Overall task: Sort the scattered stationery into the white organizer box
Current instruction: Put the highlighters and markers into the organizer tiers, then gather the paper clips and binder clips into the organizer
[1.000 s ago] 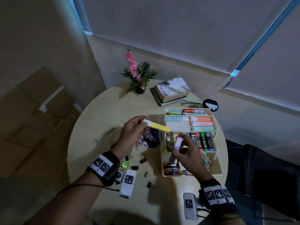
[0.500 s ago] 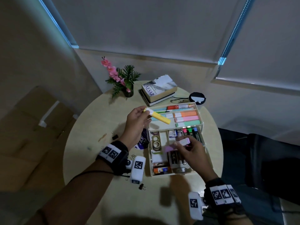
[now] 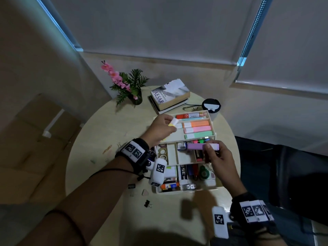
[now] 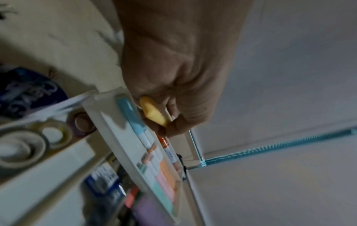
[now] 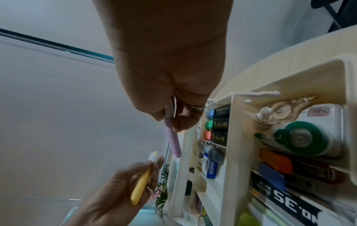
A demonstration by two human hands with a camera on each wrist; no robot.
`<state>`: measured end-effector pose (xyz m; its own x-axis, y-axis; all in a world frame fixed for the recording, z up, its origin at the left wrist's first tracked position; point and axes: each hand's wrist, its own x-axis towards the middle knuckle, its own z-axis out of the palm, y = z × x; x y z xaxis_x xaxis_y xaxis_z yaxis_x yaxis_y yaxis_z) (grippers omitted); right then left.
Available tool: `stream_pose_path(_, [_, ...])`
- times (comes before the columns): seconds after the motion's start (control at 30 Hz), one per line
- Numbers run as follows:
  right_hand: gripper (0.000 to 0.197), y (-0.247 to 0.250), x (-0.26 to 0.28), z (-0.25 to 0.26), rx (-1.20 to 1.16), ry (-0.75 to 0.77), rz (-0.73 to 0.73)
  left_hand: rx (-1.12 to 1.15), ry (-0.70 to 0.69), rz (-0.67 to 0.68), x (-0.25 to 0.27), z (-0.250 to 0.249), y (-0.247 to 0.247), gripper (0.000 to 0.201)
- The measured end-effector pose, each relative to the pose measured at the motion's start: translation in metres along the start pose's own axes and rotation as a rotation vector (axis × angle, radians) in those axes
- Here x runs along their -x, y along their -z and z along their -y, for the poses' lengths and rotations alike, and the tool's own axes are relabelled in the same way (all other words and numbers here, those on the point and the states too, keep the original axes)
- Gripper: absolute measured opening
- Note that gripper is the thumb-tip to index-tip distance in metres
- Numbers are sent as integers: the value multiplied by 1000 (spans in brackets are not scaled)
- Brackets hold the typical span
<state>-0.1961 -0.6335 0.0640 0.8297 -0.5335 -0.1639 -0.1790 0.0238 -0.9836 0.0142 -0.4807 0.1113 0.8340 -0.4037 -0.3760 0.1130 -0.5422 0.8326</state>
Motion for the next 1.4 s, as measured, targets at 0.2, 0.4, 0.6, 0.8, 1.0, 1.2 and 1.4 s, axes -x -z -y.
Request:
stream_pose_path(0.2, [13,7,-11,19,-93,14,15,-453,-293,14,-2,17,-1,28])
stream_pose_path(0.4, [19,11,-14,25,-62,16,98,-539,-347,-22,-2,31,-8,26])
stream_pose_path(0.6, [17,14,-13,29,-78,5,169,-713,-517,-86,-1,37,-14,26])
stream_pose_path(0.8, [15,2,-26,43,93,124,5,-699,-515,-134,-3,47,-8,21])
stream_pose_path(1.0, [28,-35,-49,46,74,165,-52,-516,-480,-173,-2,61,11,17])
stream_pose_path(1.2, [26,-70,-67,30,329,152,-58,-467,-468,-203,14,85,31,16])
stream_pose_path(1.4, [24,-90,-70,15,568,155,32,-361,-472,-219,37,112,52,19])
